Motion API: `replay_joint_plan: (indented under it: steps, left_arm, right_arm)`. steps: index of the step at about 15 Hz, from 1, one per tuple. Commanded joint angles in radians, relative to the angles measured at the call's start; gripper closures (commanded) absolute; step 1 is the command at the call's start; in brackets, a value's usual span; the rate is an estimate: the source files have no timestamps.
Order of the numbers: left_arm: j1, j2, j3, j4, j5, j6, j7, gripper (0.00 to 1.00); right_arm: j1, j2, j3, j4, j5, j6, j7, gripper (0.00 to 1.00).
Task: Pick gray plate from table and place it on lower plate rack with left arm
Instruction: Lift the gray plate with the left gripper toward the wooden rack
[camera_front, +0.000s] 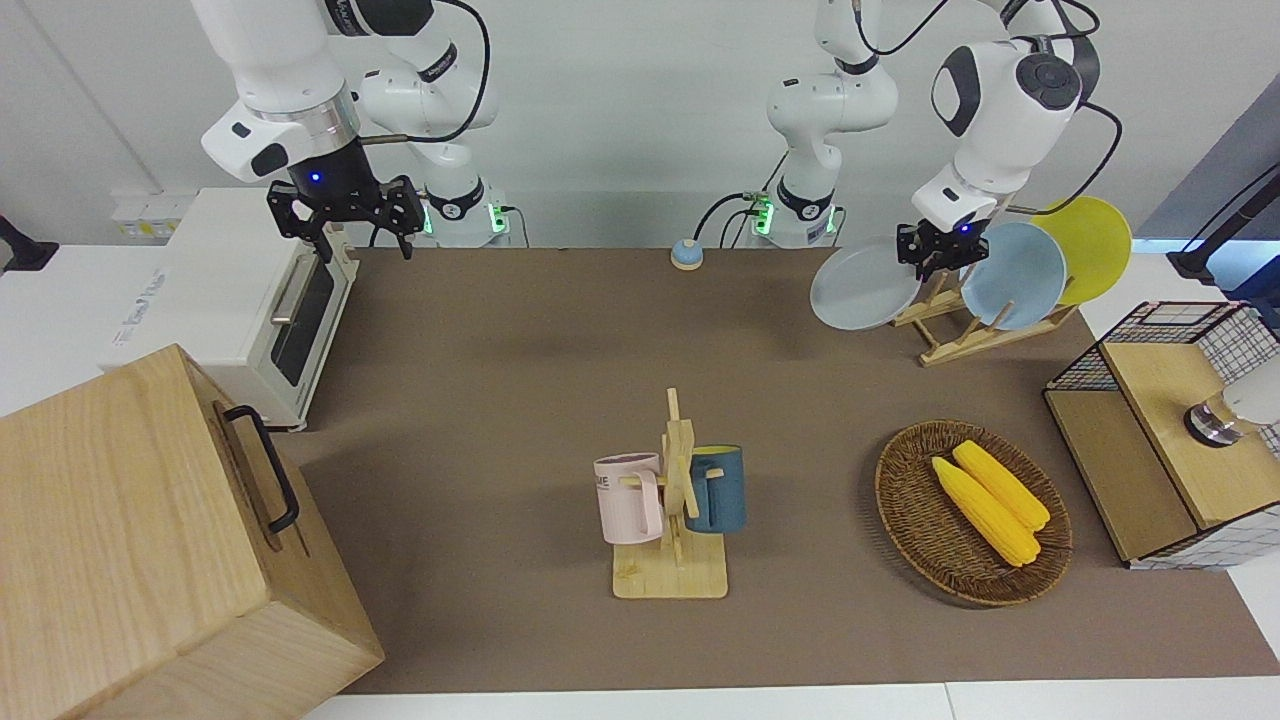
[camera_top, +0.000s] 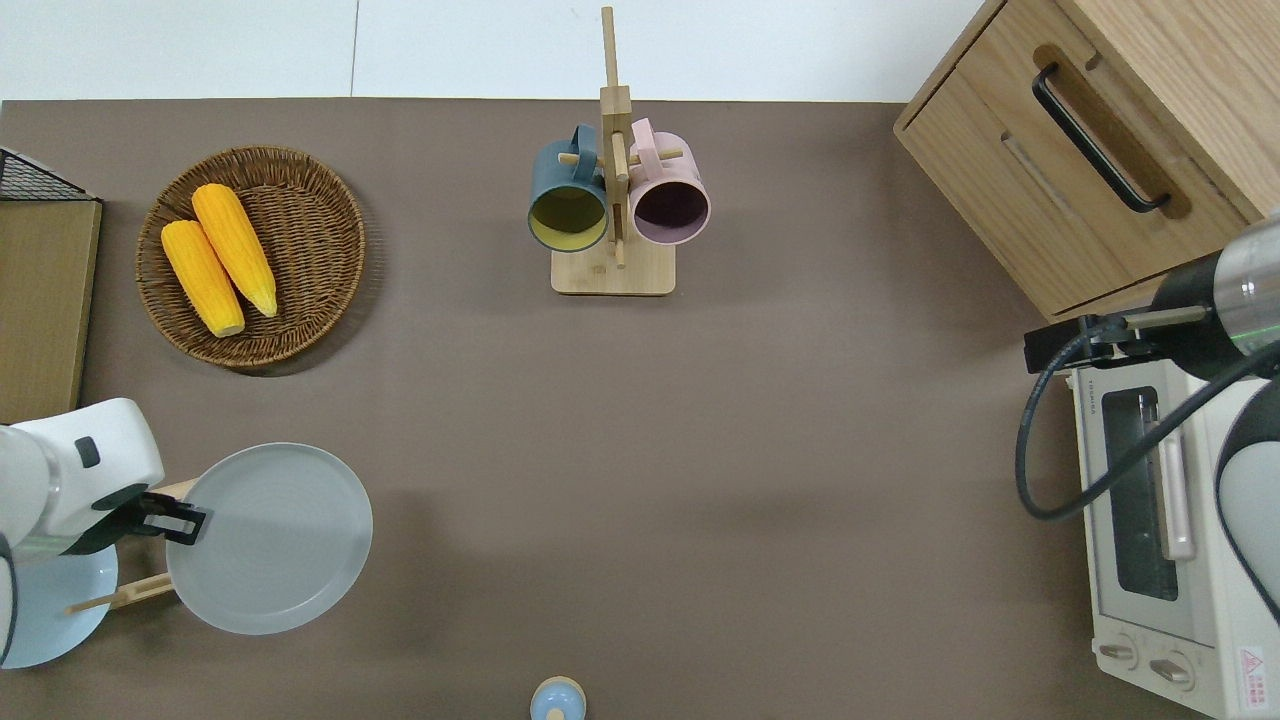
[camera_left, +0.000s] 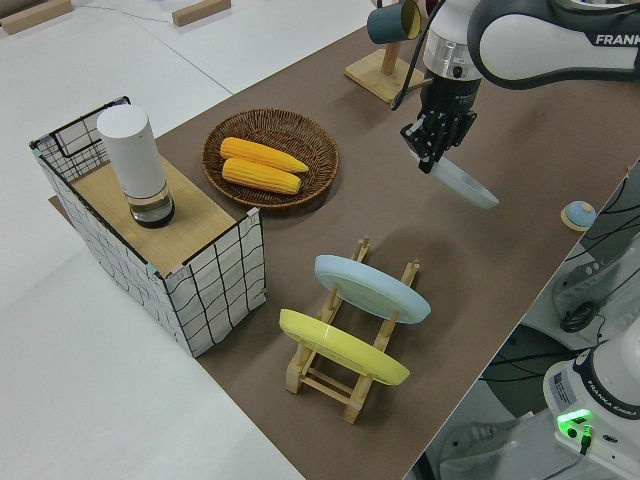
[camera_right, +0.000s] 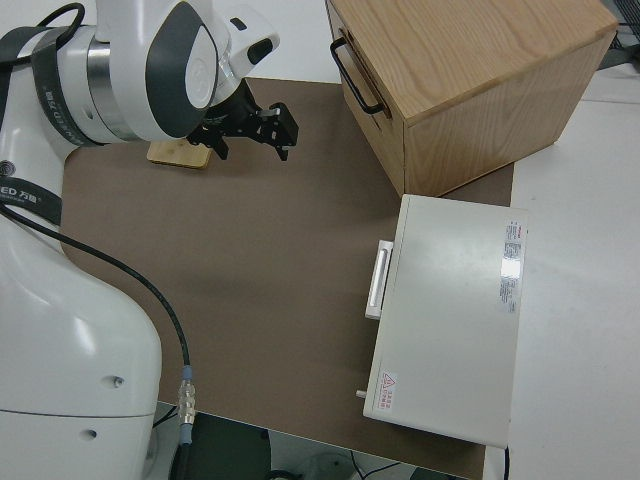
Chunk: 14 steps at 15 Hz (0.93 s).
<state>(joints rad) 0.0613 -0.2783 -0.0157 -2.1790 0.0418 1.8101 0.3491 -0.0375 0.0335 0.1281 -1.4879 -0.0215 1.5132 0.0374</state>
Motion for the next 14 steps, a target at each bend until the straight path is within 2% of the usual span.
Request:
replay_joint_plan:
  steps: [1,4,8,11,14]
  left_arm:
    - [0.003,-0.051,0.023,0.007,0.038,-0.026,-0.013,1.0]
    - [-0.002,-0.09,0.013,0.007,0.133,-0.047,-0.1,1.0]
    - [-0.005,-0.13,0.005,0.007,0.177,-0.071,-0.198,1.0]
    - [-0.006,-0.147,-0.042,0.005,0.276,-0.101,-0.318,1.0]
    - [-0.003,-0.15,-0.099,0.004,0.312,-0.129,-0.45,1.0]
  right_arm:
    - [-0.021,0.009,0.021,0.02,-0.003,-0.016,0.013,0.017]
    - [-0.022,0.009,0.021,0.02,-0.003,-0.016,0.013,0.017]
    - [-0.021,0.009,0.021,0.021,-0.003,-0.016,0.013,0.017]
    - [-0.022,0.009,0.021,0.02,-0.003,-0.016,0.013,0.017]
    - [-0.022,0.009,0.021,0.02,-0.003,-0.016,0.013,0.017]
